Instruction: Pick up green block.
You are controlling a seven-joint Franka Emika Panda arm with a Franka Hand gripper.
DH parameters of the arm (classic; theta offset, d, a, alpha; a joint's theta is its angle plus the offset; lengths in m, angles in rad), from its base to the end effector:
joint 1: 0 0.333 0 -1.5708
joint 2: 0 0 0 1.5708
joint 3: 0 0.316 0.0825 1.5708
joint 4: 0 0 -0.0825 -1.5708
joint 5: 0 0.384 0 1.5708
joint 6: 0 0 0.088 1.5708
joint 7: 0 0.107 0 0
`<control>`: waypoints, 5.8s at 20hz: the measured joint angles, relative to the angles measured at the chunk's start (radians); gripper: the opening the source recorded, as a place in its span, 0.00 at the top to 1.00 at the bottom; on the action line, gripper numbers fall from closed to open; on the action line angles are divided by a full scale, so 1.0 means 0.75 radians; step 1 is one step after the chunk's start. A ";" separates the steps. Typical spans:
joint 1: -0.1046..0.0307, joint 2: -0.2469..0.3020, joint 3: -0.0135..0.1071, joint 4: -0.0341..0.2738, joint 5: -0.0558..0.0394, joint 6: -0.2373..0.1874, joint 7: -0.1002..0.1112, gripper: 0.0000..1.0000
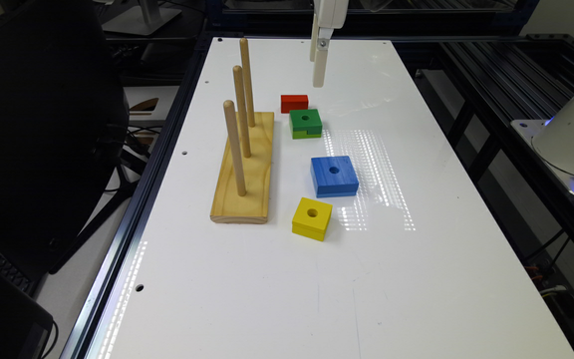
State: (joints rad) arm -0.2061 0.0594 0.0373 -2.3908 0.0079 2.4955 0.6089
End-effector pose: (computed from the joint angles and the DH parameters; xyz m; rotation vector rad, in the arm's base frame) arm 0.4951 -0.0844 0.2974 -2.8871 1.1935 -0.0667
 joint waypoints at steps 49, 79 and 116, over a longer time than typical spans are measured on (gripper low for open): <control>0.000 0.283 0.008 0.010 0.000 0.229 0.002 0.00; 0.001 0.459 0.024 0.105 -0.001 0.340 0.009 1.00; 0.000 0.069 0.026 0.104 0.001 -0.049 0.011 1.00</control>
State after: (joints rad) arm -0.2063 0.1112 0.0570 -2.3127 0.0084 2.4587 0.6174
